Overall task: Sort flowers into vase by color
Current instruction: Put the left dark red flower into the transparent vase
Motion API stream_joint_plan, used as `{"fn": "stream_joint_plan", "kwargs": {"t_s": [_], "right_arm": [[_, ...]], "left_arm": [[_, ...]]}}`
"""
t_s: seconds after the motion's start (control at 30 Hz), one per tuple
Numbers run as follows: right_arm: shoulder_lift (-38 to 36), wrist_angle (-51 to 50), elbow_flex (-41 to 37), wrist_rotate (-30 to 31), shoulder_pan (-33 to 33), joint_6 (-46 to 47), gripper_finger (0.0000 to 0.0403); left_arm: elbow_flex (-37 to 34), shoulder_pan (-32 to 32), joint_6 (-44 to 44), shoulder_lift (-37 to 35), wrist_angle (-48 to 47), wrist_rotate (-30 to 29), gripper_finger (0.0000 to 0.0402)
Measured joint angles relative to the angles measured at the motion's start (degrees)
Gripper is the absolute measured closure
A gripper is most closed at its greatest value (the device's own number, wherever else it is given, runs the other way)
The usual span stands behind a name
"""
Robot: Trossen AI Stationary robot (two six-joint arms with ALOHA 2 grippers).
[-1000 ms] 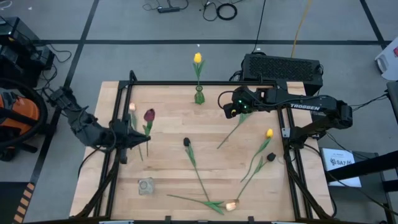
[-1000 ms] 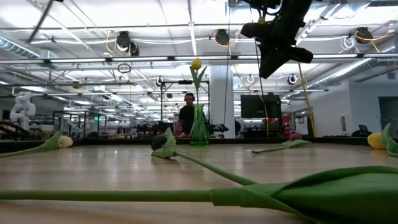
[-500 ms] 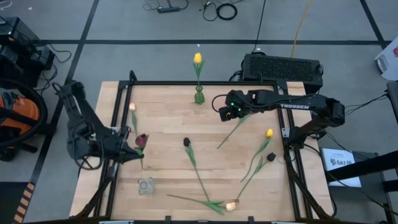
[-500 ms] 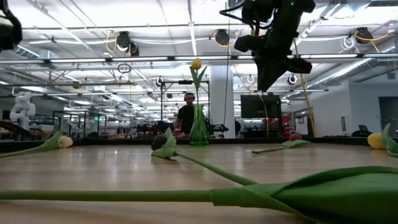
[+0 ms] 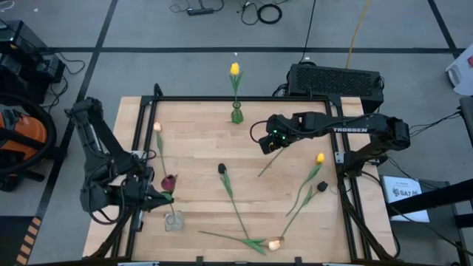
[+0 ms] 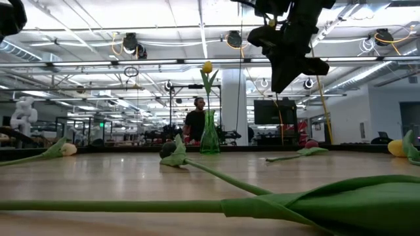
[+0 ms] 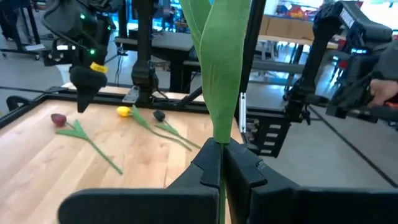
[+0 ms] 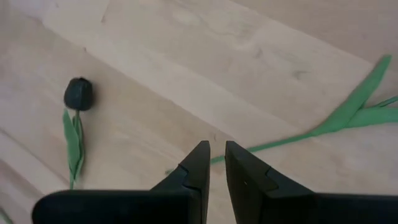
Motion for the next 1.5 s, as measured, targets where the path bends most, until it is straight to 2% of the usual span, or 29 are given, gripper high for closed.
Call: {"fn": "stream_joint_plan", "kwargs": {"t_s": [0.43, 0.7, 0.83, 1.07, 1.5], "right_arm": [[0.0, -0.26, 0.0, 0.0, 1.48, -0.72, 0.036], [-0.01, -0.16, 0.0, 0.0, 1.48, -0.57, 0.036], [0.0, -0.09, 0.0, 0.02, 1.48, -0.55, 0.036], [0.0, -0.07, 0.01, 0.04, 1.48, 0.11, 0.036], [0.0, -0.04, 0.0, 0.04, 1.3, -0.13, 0.036]], "left_arm": [[0.0, -4.0, -5.98, 4.2, -0.41, -3.68, 0.0398], [0.02, -5.35, -16.83, 6.27, -7.88, -3.14, 0.0377], [0.02, -6.31, -20.55, 6.68, -11.8, -3.78, 0.0389], [0.02, -9.55, -21.1, 8.23, -15.66, -13.49, 0.0394], [0.02, -11.15, -34.6, 18.0, -18.01, -19.36, 0.0394]]}}
